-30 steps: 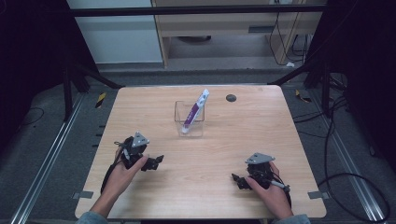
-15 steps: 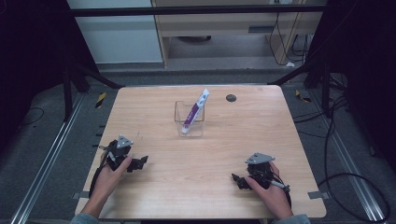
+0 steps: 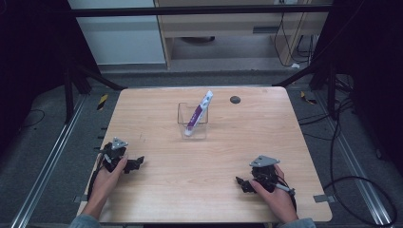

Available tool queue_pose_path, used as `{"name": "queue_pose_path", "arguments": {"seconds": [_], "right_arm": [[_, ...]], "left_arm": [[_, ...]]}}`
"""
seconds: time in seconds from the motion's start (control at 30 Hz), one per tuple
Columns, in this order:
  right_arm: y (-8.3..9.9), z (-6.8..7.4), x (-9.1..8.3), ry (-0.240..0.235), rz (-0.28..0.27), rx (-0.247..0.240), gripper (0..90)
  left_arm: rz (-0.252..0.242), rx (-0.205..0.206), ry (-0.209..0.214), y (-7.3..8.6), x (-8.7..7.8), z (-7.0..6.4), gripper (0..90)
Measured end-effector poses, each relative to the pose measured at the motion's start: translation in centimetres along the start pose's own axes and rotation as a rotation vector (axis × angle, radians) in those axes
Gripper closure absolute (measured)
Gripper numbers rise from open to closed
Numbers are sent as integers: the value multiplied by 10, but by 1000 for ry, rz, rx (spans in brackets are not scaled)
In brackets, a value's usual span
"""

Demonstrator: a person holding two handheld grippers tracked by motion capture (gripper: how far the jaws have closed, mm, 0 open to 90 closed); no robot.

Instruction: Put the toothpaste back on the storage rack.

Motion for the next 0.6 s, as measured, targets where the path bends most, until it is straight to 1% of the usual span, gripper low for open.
{"name": "queue_pose_path", "arguments": {"seconds": [0.03, 0.13, 0.17, 0.23, 0.3, 0.37, 0.43, 0.47, 0.53, 0.6], "right_arm": [[0, 0, 0, 0, 0, 0, 51], [0, 0, 0, 0, 0, 0, 51], [0, 0, 0, 0, 0, 0, 51], [0, 0, 0, 0, 0, 0, 51], [0, 0, 0, 0, 0, 0, 51], [0, 0, 0, 0, 0, 0, 51], [0, 0, 0, 0, 0, 0, 51], [0, 0, 0, 0, 0, 0, 51], [0, 0, 0, 0, 0, 0, 51], [0, 0, 0, 0, 0, 0, 51]], "left_arm": [[2, 3, -3, 1, 1, 2, 39], [2, -17, -5, 2, 4, 6, 39], [-4, -30, -3, 2, 5, 7, 39], [-6, -39, 1, 3, 7, 8, 39], [-2, -35, -3, 5, 9, 10, 38], [-14, -29, -9, 4, 11, 11, 33], [-13, -30, -11, 4, 12, 12, 30], [-8, -16, -12, 4, 12, 12, 29], [1, -3, -3, 4, 13, 10, 3], [3, -2, 0, 4, 13, 11, 0]]}}
Point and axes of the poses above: each handheld gripper's, and its own axes: x roughly forward along the jaws, y roughly out of its underside, z roughly to its left, the point moved 10 cm from there along x, roughly forward along the jaws, and after that the axes turned 2 degrees about y, right-handed, at the moved point
